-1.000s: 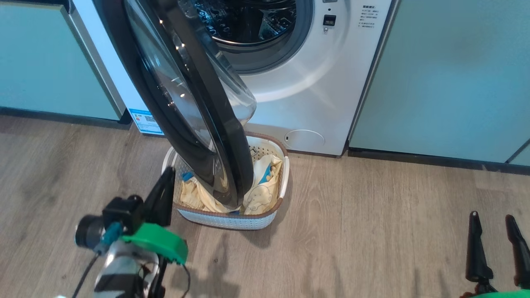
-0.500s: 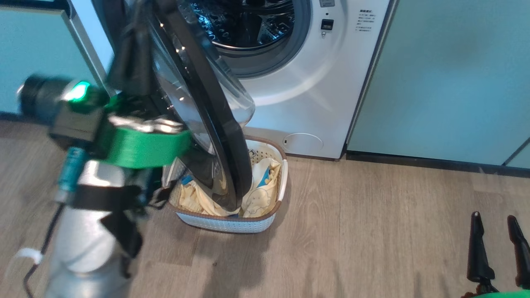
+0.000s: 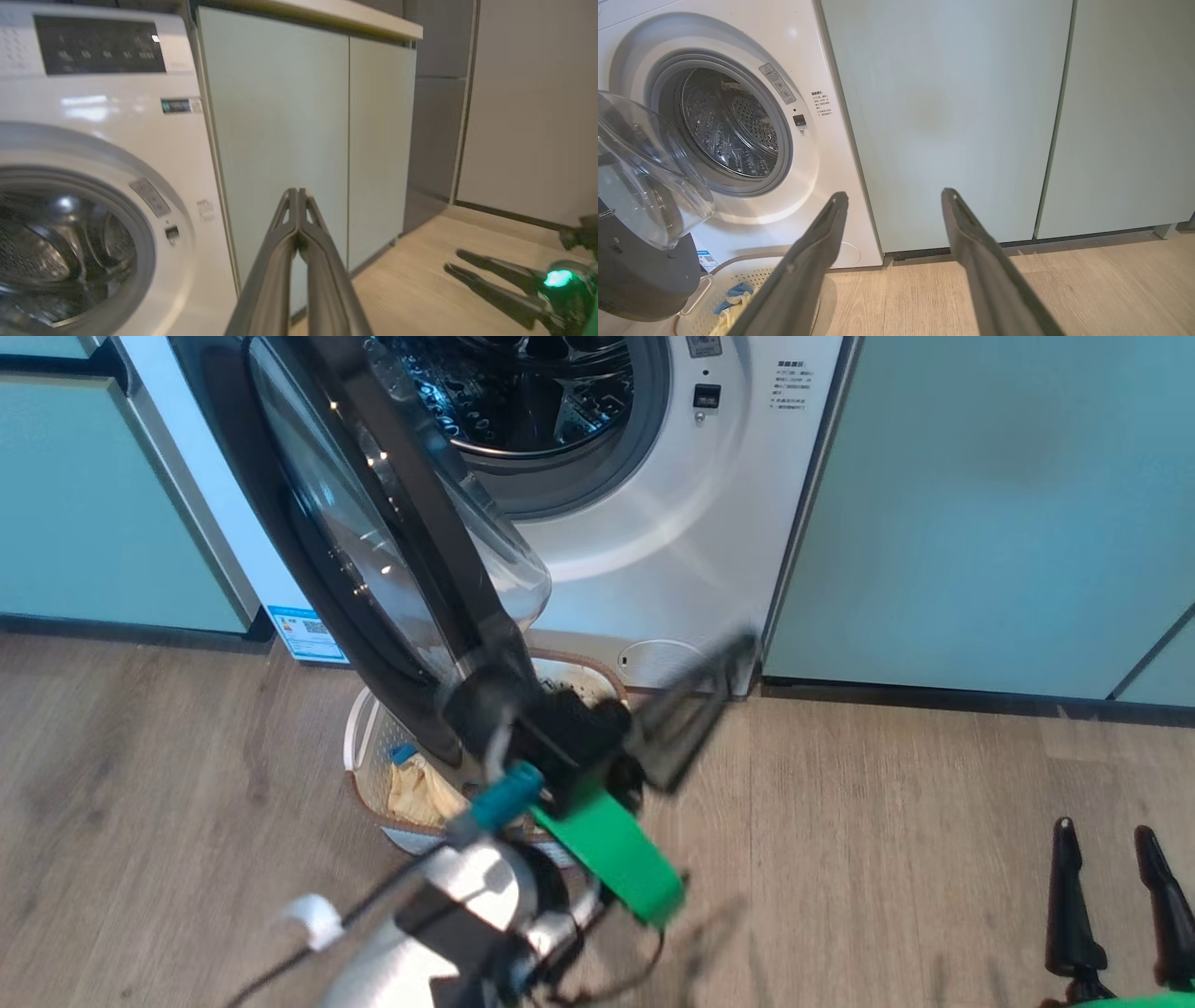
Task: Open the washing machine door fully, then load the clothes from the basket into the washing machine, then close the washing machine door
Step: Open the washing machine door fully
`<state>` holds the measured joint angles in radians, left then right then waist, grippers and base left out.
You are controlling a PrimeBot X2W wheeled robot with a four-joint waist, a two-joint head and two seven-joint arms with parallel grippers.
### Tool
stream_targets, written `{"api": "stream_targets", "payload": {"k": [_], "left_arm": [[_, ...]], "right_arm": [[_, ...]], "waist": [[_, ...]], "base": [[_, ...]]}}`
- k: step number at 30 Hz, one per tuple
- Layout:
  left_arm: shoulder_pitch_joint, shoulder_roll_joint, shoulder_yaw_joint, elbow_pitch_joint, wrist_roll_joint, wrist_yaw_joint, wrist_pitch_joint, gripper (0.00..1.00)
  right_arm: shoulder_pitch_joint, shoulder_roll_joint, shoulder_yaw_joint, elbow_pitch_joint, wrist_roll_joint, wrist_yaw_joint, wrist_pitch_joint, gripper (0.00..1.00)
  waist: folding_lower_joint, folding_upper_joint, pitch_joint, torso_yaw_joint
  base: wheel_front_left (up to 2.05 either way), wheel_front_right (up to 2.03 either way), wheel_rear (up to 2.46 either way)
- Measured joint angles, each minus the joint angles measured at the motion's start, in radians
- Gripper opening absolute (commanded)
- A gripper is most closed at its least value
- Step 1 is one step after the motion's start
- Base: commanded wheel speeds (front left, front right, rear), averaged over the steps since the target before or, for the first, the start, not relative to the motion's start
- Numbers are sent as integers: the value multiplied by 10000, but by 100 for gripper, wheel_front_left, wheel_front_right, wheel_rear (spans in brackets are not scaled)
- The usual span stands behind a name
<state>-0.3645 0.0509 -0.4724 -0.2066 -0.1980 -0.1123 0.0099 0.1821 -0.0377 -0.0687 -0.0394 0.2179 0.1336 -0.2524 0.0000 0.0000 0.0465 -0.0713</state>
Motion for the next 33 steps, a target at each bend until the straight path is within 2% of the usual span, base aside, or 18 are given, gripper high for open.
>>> {"api": "stream_targets", "payload": {"k": [5,12,33], "left_arm": [[746,6,-472,575,-330,81,483,0],[980,42,-407,1313,-397,376,529,0],[510,380,836,3177,-765,924,251,0]], "right_arm": [[4,0,21,75,-71,0,0,100],[3,0,38,148,-82,0,2,100],[-5,0,58,349,-82,0,2,100]], "waist": [[0,0,24,-1],[0,0,46,-1],[0,0,122,-85]], "base": [[0,0,0],[0,0,0],[0,0,0]]}}
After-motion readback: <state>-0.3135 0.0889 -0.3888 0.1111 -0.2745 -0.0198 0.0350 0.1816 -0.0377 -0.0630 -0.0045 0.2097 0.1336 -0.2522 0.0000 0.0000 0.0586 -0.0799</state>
